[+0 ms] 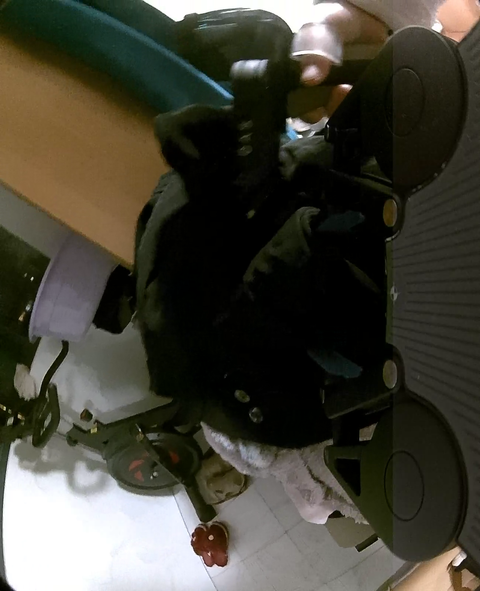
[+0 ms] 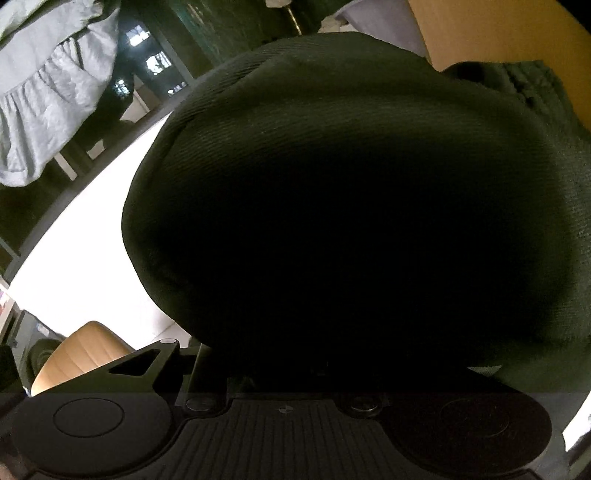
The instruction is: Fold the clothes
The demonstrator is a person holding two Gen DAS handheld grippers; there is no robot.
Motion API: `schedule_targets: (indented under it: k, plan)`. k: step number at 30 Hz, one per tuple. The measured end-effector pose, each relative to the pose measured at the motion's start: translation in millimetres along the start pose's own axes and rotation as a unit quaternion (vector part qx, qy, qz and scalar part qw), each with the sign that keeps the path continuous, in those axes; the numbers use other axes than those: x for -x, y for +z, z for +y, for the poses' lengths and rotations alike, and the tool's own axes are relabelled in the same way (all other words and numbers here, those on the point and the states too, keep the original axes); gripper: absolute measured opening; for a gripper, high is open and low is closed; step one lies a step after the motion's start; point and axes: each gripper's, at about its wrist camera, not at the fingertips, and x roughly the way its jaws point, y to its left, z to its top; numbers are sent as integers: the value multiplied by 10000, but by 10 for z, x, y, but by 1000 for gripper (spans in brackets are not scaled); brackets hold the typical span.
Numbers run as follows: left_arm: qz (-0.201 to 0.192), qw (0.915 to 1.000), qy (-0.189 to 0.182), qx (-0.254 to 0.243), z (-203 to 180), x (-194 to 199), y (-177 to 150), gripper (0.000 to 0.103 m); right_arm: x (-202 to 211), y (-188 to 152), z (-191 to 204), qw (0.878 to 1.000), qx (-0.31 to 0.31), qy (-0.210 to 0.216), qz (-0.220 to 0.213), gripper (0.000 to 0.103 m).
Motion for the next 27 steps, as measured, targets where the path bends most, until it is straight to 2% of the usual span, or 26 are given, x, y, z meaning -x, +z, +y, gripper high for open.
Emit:
schedule_targets:
  k: [4, 6, 7, 10, 12, 14, 15, 19, 20, 22, 23, 27]
  plan:
    - [240, 9991, -131, -317, -208, -134, -38, 68, 4, -1, -8, 9999, -38, 33, 96, 21]
    - [369, 9981, -207, -456, -302, -205, -59, 81, 15, 7, -24, 9998, -107, 85, 139, 21]
    - [419, 9974, -162, -567, -357, -240, -74, 85, 19, 5, -24, 9998, -100, 88, 145, 21]
    - [531, 9929, 130, -1060, -538, -392, -125, 84, 28, -2, -24, 9998, -79, 98, 165, 21]
    - [606, 9911, 330, -1139, -561, -505, -134, 79, 24, -11, -29, 9998, -62, 104, 180, 21]
    - [685, 9906, 473, -1089, -539, -604, -130, 59, 36, -31, -32, 9997, -37, 113, 193, 22]
    - [716, 9912, 481, -1006, -507, -627, -122, 57, 45, -31, -47, 9997, -31, 120, 195, 22]
    - [771, 9919, 487, -886, -434, -635, -118, 35, 44, -43, -120, 9996, -60, 181, 187, 23]
    - [775, 9917, 497, -900, -436, -630, -117, 30, 41, -45, -132, 9996, -58, 203, 181, 26]
    - [785, 9917, 522, -875, -440, -619, -98, 25, 29, -92, -89, 9997, 17, 192, 167, 30]
    - [782, 9924, 510, -805, -431, -603, -82, 24, 60, -101, -77, 9997, 42, 183, 152, 36]
    - [639, 9964, 372, -419, -362, -446, 8, 20, 308, -163, -28, 9995, 238, 178, -49, 73]
